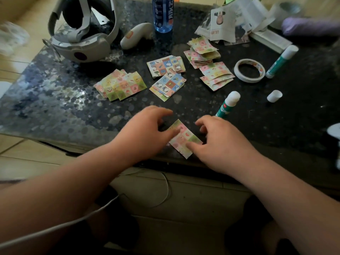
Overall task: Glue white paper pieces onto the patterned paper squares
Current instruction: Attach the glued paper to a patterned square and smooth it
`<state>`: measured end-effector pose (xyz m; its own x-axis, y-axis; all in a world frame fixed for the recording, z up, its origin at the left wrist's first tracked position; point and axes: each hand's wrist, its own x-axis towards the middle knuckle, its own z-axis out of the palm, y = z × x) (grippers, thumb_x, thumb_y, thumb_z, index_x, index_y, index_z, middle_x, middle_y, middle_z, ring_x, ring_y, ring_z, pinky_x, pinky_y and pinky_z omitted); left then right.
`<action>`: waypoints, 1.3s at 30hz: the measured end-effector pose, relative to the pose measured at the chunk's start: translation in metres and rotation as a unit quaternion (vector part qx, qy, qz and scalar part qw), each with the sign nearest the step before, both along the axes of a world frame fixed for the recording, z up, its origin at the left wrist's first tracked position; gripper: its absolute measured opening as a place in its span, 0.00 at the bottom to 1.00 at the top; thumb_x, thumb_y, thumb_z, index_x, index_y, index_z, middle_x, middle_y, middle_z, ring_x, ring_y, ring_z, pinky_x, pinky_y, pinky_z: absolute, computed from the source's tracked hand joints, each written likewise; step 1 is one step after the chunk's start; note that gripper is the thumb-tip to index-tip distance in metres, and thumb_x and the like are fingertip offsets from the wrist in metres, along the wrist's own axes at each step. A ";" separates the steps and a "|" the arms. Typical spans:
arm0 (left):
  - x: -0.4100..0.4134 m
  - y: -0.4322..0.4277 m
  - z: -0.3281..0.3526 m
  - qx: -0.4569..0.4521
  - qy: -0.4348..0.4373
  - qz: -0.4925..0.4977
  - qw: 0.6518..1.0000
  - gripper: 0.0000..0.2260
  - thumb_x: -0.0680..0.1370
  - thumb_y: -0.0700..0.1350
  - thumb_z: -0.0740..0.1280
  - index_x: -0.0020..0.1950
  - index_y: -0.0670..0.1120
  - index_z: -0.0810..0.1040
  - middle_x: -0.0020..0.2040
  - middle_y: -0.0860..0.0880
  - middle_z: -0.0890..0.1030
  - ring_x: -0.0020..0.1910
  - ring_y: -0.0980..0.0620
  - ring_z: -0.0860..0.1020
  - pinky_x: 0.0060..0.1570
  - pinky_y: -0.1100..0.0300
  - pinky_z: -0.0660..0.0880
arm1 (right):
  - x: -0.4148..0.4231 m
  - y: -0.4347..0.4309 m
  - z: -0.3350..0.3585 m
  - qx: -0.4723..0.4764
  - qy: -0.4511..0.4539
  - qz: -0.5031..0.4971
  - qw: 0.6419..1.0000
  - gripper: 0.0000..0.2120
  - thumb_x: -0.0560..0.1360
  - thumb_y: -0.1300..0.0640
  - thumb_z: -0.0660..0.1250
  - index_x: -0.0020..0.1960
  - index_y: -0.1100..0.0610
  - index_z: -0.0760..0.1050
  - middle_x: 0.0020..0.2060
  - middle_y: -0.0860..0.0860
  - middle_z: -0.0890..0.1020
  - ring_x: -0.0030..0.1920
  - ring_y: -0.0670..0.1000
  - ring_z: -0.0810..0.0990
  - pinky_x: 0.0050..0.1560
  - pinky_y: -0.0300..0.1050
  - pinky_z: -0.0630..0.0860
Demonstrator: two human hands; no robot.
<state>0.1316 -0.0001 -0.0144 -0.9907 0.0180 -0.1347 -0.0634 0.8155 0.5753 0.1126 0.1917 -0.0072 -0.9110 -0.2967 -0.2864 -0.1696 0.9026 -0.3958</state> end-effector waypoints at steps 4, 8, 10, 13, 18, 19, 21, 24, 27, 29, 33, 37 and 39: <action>-0.014 0.000 -0.008 0.018 -0.061 0.042 0.997 0.29 0.74 0.53 0.76 0.73 0.52 0.72 0.58 0.56 0.79 0.50 0.58 0.77 0.52 0.63 0.71 | -0.006 -0.021 -0.004 0.085 -0.028 -0.002 0.996 0.37 0.69 0.33 0.74 0.68 0.51 0.67 0.62 0.51 0.74 0.63 0.54 0.75 0.55 0.51 0.75; -0.013 -0.002 -0.014 0.024 -0.083 0.027 0.996 0.27 0.74 0.49 0.76 0.72 0.53 0.73 0.48 0.58 0.79 0.42 0.62 0.76 0.43 0.67 0.71 | -0.011 -0.029 0.001 0.090 -0.079 -0.024 0.993 0.29 0.68 0.34 0.76 0.59 0.49 0.70 0.53 0.48 0.78 0.54 0.52 0.78 0.49 0.50 0.78; -0.013 -0.004 -0.011 0.021 -0.095 0.009 0.995 0.22 0.75 0.48 0.76 0.68 0.52 0.77 0.44 0.57 0.81 0.40 0.63 0.77 0.39 0.72 0.70 | -0.014 -0.028 0.004 0.084 -0.111 -0.031 0.990 0.24 0.67 0.37 0.78 0.53 0.48 0.72 0.49 0.47 0.78 0.49 0.50 0.79 0.49 0.51 0.80; -0.014 -0.007 -0.005 0.012 -0.113 -0.010 0.994 0.16 0.75 0.51 0.76 0.62 0.53 0.82 0.43 0.57 0.82 0.40 0.63 0.78 0.37 0.71 0.71 | -0.017 -0.025 0.005 0.080 -0.148 -0.022 0.986 0.16 0.68 0.42 0.79 0.47 0.47 0.77 0.43 0.47 0.82 0.44 0.48 0.80 0.46 0.50 0.81; -0.015 -0.007 0.001 0.091 -0.124 0.036 0.987 0.11 0.76 0.50 0.75 0.57 0.53 0.82 0.38 0.54 0.83 0.31 0.62 0.77 0.30 0.72 0.71 | -0.018 -0.012 0.011 -0.036 -0.132 -0.016 0.990 0.09 0.74 0.46 0.75 0.40 0.50 0.81 0.35 0.47 0.83 0.38 0.46 0.82 0.38 0.47 0.79; -0.016 -0.008 0.005 0.152 -0.142 0.074 0.975 0.07 0.76 0.48 0.75 0.53 0.53 0.82 0.37 0.52 0.84 0.27 0.60 0.76 0.28 0.69 0.71 | -0.017 -0.009 0.012 -0.058 -0.098 -0.009 0.993 0.09 0.74 0.47 0.75 0.39 0.49 0.80 0.34 0.46 0.82 0.37 0.45 0.80 0.36 0.44 0.76; -0.017 -0.009 0.015 0.288 -0.200 0.149 0.925 0.05 0.79 0.43 0.71 0.53 0.49 0.85 0.35 0.47 0.84 0.26 0.53 0.73 0.28 0.62 0.69 | -0.013 0.000 0.009 -0.088 0.052 0.045 0.994 0.07 0.75 0.54 0.74 0.39 0.49 0.78 0.35 0.46 0.78 0.38 0.47 0.77 0.38 0.47 0.74; -0.016 -0.011 0.028 0.469 -0.295 0.192 0.810 0.13 0.82 0.42 0.61 0.62 0.44 0.82 0.45 0.40 0.86 0.31 0.47 0.78 0.34 0.57 0.71 | -0.003 0.009 0.002 -0.149 0.258 0.132 0.946 0.04 0.73 0.63 0.71 0.42 0.56 0.81 0.39 0.49 0.76 0.42 0.53 0.74 0.40 0.54 0.73; -0.012 -0.007 0.036 0.601 -0.365 0.188 0.686 0.20 0.80 0.50 0.63 0.67 0.40 0.75 0.52 0.38 0.84 0.44 0.41 0.84 0.43 0.49 0.81 | 0.004 0.013 -0.002 -0.165 0.347 0.167 0.908 0.05 0.73 0.66 0.69 0.44 0.62 0.84 0.42 0.56 0.79 0.43 0.58 0.75 0.42 0.56 0.72; -0.007 0.000 0.035 0.606 -0.352 0.176 0.692 0.21 0.75 0.46 0.69 0.65 0.39 0.75 0.51 0.40 0.85 0.44 0.43 0.85 0.43 0.49 0.83 | 0.008 0.013 -0.003 -0.164 0.374 0.186 0.894 0.06 0.72 0.68 0.69 0.47 0.63 0.85 0.46 0.58 0.81 0.46 0.60 0.77 0.44 0.59 0.72; -0.004 0.007 0.028 0.595 -0.266 0.192 0.734 0.22 0.67 0.34 0.72 0.62 0.39 0.79 0.53 0.38 0.86 0.46 0.44 0.86 0.46 0.51 0.84 | 0.014 0.015 -0.002 -0.210 0.311 0.099 0.922 0.22 0.70 0.67 0.72 0.64 0.58 0.80 0.60 0.55 0.79 0.62 0.54 0.76 0.59 0.54 0.75; -0.006 0.008 0.023 0.571 -0.188 0.205 0.772 0.12 0.64 0.37 0.75 0.47 0.40 0.81 0.48 0.39 0.86 0.45 0.44 0.86 0.43 0.51 0.84 | 0.015 0.010 0.002 -0.490 -0.099 -0.148 0.853 0.26 0.67 0.62 0.65 0.65 0.51 0.75 0.56 0.52 0.84 0.56 0.51 0.83 0.49 0.48 0.80; -0.004 0.012 0.021 0.572 -0.168 0.199 0.778 0.11 0.63 0.37 0.76 0.43 0.41 0.80 0.44 0.41 0.85 0.42 0.44 0.85 0.40 0.52 0.84 | 0.013 0.008 0.007 -0.564 -0.209 -0.188 0.776 0.18 0.68 0.60 0.64 0.57 0.55 0.80 0.48 0.56 0.87 0.45 0.52 0.85 0.37 0.44 0.77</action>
<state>0.1272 0.0119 0.0066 -0.8609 0.0176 -0.5084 -0.4832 -0.3408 0.8064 0.1254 0.1994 -0.0006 -0.8912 -0.3098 -0.3313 0.3782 -0.1044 -0.9198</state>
